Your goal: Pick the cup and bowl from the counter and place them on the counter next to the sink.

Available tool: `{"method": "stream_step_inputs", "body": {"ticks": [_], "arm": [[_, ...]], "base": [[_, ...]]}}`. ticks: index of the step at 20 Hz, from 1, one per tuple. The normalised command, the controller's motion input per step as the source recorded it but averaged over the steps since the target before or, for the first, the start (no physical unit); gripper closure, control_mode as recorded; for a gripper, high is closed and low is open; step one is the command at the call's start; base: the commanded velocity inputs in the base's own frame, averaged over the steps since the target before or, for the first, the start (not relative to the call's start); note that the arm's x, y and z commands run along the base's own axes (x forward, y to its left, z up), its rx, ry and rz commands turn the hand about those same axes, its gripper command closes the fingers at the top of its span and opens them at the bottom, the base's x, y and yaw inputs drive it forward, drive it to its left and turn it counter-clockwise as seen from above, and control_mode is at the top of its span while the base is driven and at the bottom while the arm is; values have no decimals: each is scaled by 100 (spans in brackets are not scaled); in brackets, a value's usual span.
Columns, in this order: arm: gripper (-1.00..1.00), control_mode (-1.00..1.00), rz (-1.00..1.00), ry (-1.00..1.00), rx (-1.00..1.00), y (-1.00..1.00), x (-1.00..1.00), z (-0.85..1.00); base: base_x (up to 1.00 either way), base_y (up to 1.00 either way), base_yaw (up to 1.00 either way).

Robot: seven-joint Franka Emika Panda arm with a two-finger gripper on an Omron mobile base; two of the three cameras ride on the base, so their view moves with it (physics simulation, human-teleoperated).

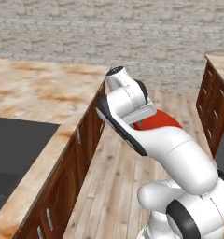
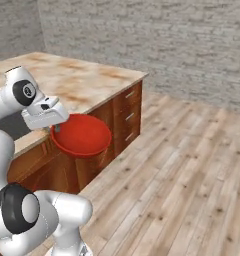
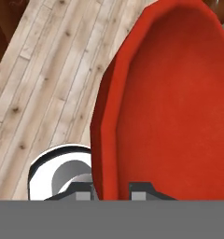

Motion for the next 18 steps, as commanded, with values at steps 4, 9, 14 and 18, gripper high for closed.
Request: {"method": "stream_step_inputs", "body": {"ticks": [4, 9, 14, 18], "arm": [[100, 100, 0, 0, 0, 0, 0, 0], [100, 100, 0, 0, 0, 0, 0, 0], [100, 100, 0, 0, 0, 0, 0, 0], [100, 100, 0, 0, 0, 0, 0, 0]], "base": [[99, -14, 43], [78, -8, 48], [34, 0, 50], [25, -6, 52]]}}
